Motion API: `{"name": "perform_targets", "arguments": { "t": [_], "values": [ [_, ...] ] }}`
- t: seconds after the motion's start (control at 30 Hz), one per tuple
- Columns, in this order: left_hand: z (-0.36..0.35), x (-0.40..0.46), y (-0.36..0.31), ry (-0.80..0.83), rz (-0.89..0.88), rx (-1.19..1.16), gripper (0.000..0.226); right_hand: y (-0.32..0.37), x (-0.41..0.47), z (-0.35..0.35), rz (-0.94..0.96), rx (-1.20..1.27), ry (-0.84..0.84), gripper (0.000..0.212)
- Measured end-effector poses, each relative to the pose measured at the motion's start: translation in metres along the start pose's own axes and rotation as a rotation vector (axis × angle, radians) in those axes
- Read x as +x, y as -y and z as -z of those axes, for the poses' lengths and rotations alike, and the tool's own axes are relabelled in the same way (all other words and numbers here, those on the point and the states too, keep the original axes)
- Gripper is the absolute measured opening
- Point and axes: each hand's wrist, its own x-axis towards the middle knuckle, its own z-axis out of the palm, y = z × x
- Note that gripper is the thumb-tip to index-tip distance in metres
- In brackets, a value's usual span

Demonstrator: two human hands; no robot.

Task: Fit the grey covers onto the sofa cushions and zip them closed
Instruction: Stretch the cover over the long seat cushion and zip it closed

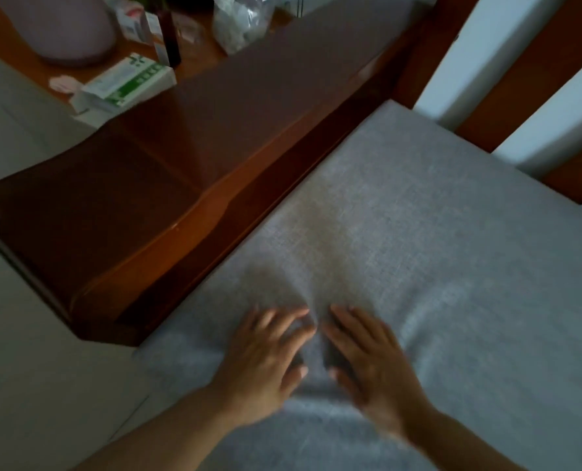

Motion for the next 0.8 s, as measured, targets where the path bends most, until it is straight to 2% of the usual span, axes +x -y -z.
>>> {"name": "perform_targets", "arguments": {
  "t": [0.07, 0.13, 0.2, 0.4, 0.6, 0.67, 0.73, 0.8],
  "values": [
    [0.004, 0.01, 0.001, -0.031, 0.082, -0.031, 0.051, -0.008, 0.013, 0.004, -0.189, -0.001, -0.01, 0.061],
    [0.003, 0.02, 0.001, 0.015, 0.264, 0.02, 0.063, -0.015, 0.026, 0.009, -0.356, -0.042, -0.013, 0.073],
    [-0.01, 0.016, -0.005, 0.049, 0.354, 0.105, 0.071, -0.012, 0.023, 0.003, -0.419, -0.085, 0.036, 0.077],
    [-0.04, -0.047, -0.051, -0.029, 0.175, 0.208, 0.075, 0.033, -0.061, -0.021, -0.313, -0.087, -0.023, 0.069],
    [-0.072, -0.119, -0.138, 0.143, 0.03, 0.187, 0.081, 0.078, -0.184, -0.038, -0.285, -0.037, 0.04, 0.071],
    [-0.072, -0.128, -0.167, 0.169, -0.039, 0.149, 0.07, 0.089, -0.228, -0.036, -0.269, 0.033, 0.075, 0.071],
    [-0.064, -0.121, -0.182, 0.129, -0.058, 0.033, 0.052, 0.091, -0.25, -0.035, -0.243, 0.125, 0.041, 0.067],
    [-0.057, -0.098, -0.193, 0.078, -0.033, 0.003, 0.046, 0.076, -0.256, -0.021, -0.357, 0.148, -0.031, 0.062]
  ]
}}
